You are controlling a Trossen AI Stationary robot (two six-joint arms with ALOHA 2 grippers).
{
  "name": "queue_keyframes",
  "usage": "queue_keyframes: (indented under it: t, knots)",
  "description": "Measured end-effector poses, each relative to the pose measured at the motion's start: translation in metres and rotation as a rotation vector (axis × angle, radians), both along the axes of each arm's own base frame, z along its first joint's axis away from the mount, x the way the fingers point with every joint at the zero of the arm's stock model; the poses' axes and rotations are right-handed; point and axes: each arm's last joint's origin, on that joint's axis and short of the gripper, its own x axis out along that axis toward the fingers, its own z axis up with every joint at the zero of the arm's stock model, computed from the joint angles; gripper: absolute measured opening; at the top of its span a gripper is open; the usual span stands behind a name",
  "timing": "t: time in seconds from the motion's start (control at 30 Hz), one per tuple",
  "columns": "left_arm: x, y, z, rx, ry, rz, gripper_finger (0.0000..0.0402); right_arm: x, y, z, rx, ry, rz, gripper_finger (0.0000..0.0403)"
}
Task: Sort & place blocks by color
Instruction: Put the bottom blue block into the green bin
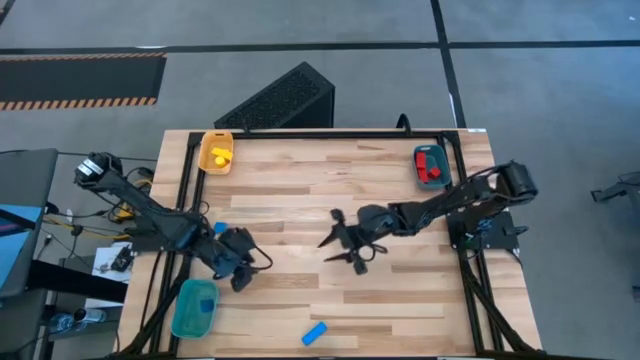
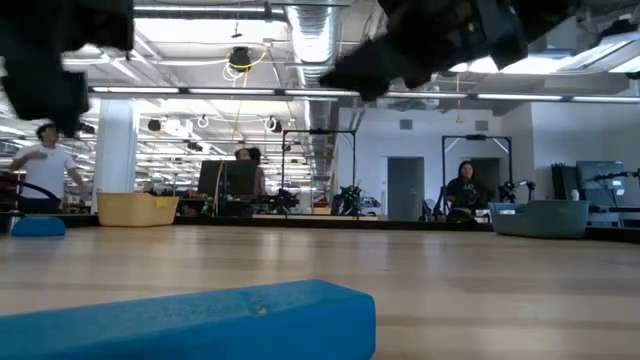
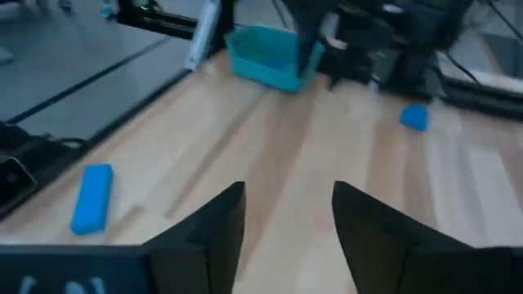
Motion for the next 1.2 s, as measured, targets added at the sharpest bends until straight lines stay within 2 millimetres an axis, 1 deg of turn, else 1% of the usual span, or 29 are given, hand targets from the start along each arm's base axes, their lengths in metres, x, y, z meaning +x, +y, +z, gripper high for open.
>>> queue_keyframes:
  t: [0.07, 0.13, 0.23, 0.27, 0.37, 0.4, 0.47, 0.57, 0.73, 0.8, 0.87, 0.93, 1.03, 1.07, 1.2]
  knots:
    - [0.005, -0.004, 0.005, 0.058, -0.119, -0.003, 0.0161, 0.011, 0.009, -0.002, -0.006, 0.012, 0.024, 0.0217]
    - [0.008, -0.009, 0.011, 0.143, -0.245, 0.009, 0.0161, 0.022, 0.018, -0.011, -0.028, 0.047, 0.051, 0.0225]
    - [0.011, -0.018, 0.017, 0.265, -0.393, 0.023, 0.0161, 0.038, 0.032, -0.012, -0.076, 0.040, 0.095, 0.0230]
    - [0.012, -0.022, 0.018, 0.287, -0.424, 0.021, 0.0161, 0.045, 0.037, -0.010, -0.088, 0.025, 0.108, 0.0230]
    - [0.013, -0.036, 0.016, 0.301, -0.481, 0.016, 0.0161, 0.056, 0.054, -0.012, -0.107, 0.075, 0.151, 0.0230]
    - [0.013, -0.041, 0.014, 0.311, -0.488, 0.017, 0.0161, 0.057, 0.060, -0.013, -0.117, 0.117, 0.167, 0.0230]
    - [0.014, -0.050, 0.006, 0.337, -0.503, 0.039, 0.0161, 0.063, 0.074, -0.009, -0.125, 0.121, 0.191, 0.0230]
    - [0.019, -0.063, -0.011, 0.367, -0.497, 0.062, 0.0161, 0.064, 0.093, -0.011, -0.131, 0.181, 0.217, 0.0230]
    - [0.031, -0.079, -0.044, 0.388, -0.468, 0.042, 0.0161, 0.050, 0.112, -0.025, -0.159, 0.332, 0.210, 0.0230]
    - [0.037, -0.084, -0.056, 0.382, -0.468, 0.035, 0.0161, 0.045, 0.118, -0.027, -0.160, 0.359, 0.216, 0.0230]
    - [0.040, -0.087, -0.065, 0.401, -0.465, 0.025, 0.0161, 0.046, 0.125, -0.030, -0.142, 0.344, 0.221, 0.0230]
    - [0.044, -0.088, -0.072, 0.411, -0.464, 0.022, 0.0161, 0.044, 0.132, -0.033, -0.139, 0.339, 0.234, 0.0230]
    - [0.047, -0.086, -0.076, 0.423, -0.453, 0.028, 0.0161, 0.050, 0.140, -0.041, -0.129, 0.282, 0.251, 0.0230]
    - [0.049, -0.084, -0.075, 0.425, -0.454, 0.036, 0.0161, 0.048, 0.142, -0.046, -0.139, 0.298, 0.263, 0.0230]
    - [0.054, -0.076, -0.074, 0.490, -0.452, 0.047, 0.0161, 0.054, 0.146, -0.072, -0.151, 0.301, 0.286, 0.0230]
